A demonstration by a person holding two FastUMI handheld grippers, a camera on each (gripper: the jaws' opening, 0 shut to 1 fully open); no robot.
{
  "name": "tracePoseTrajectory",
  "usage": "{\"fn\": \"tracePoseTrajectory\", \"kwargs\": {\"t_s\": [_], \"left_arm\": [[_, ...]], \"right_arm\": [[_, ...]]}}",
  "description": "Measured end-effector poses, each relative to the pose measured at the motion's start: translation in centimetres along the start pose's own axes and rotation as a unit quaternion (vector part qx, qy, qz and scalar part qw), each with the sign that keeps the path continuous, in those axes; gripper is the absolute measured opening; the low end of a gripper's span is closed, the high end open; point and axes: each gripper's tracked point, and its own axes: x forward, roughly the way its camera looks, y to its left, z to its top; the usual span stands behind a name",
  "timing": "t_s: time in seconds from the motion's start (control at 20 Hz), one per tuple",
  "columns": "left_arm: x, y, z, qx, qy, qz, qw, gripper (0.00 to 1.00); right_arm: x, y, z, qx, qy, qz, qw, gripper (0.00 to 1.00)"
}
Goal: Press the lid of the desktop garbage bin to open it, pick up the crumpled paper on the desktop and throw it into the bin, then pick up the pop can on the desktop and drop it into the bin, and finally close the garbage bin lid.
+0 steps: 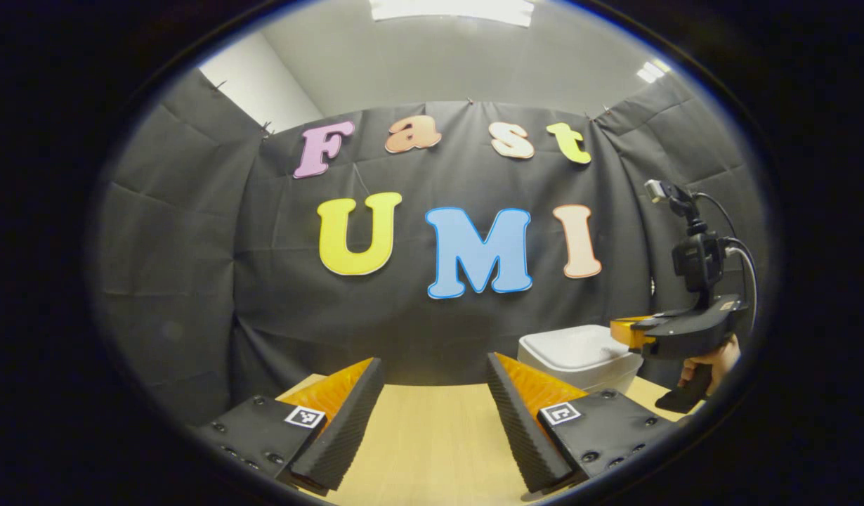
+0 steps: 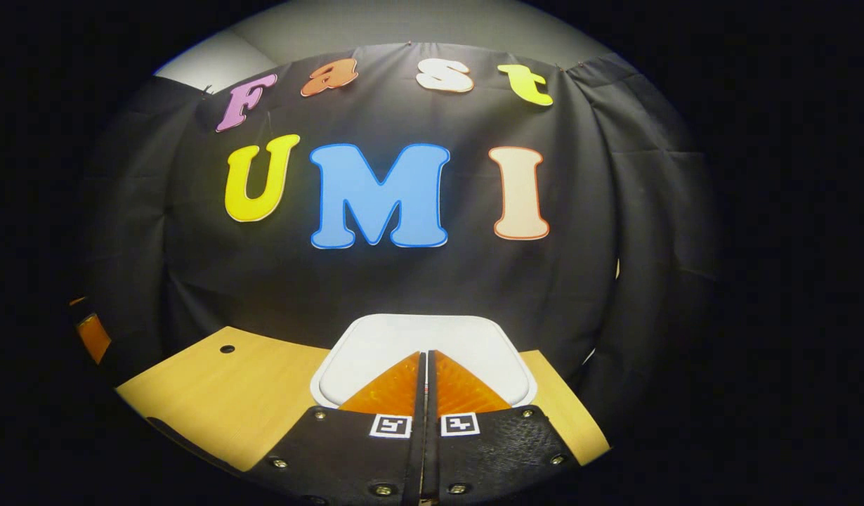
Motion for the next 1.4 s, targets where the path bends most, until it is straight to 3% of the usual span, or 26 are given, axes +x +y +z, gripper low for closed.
{"fn": "tracePoseTrajectory", "kwargs": {"t_s": [0.45,1.0,1.2,1.4], "left_arm": [[0.6,0.4,-0.4,-0.002,0.004,0.001,1.0,0.95],[0.5,0.1,0.1,0.003,-0.003,-0.002,1.0,0.95],[0.3,0.5,-0.1,0.0,0.001,0.004,1.0,0.95],[-0.1,0.9,-0.2,-0.005,0.005,0.01,1.0,0.95]], "right_arm": [[1.5,-0.3,-2.4,0.003,0.061,0.018,0.998,0.02],[1.4,-0.5,-2.5,0.036,0.022,0.024,0.999,0.01],[1.5,-0.7,-0.7,0.037,0.003,0.03,0.999,0.0],[1.1,-0.7,4.0,0.019,-0.056,0.022,0.998,0.0]]}}
